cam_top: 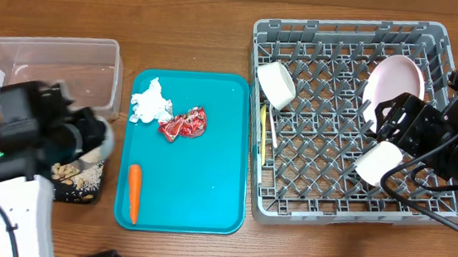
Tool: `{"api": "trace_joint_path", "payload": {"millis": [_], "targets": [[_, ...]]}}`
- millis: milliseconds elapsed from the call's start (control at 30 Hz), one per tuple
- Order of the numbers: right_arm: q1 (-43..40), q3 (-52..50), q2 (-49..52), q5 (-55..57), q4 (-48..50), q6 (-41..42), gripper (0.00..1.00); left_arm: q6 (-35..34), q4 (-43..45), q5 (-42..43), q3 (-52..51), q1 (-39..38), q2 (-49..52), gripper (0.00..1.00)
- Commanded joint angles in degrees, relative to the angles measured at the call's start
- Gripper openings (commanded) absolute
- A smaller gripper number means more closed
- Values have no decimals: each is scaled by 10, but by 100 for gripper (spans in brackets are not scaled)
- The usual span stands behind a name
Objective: Sort waste into correct bins and load items into the dishwasher rack
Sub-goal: 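Carry the bowl left over the black tray, then tip the bowl to pour rice onto the black tray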
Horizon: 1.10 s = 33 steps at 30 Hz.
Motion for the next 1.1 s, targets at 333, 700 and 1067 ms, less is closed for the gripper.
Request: {"api": "trace_joint_path", "payload": {"millis": [333, 700, 1067], "targets": [[-2, 1, -2, 4, 8, -2, 86, 346, 5, 403, -140, 302, 41, 4], [-2, 1, -2, 3, 8, -1, 86, 397, 142, 560, -248, 424, 60, 4], [-2, 1, -2, 4, 2, -2, 86, 384, 233, 644, -299, 454, 132, 4]]}}
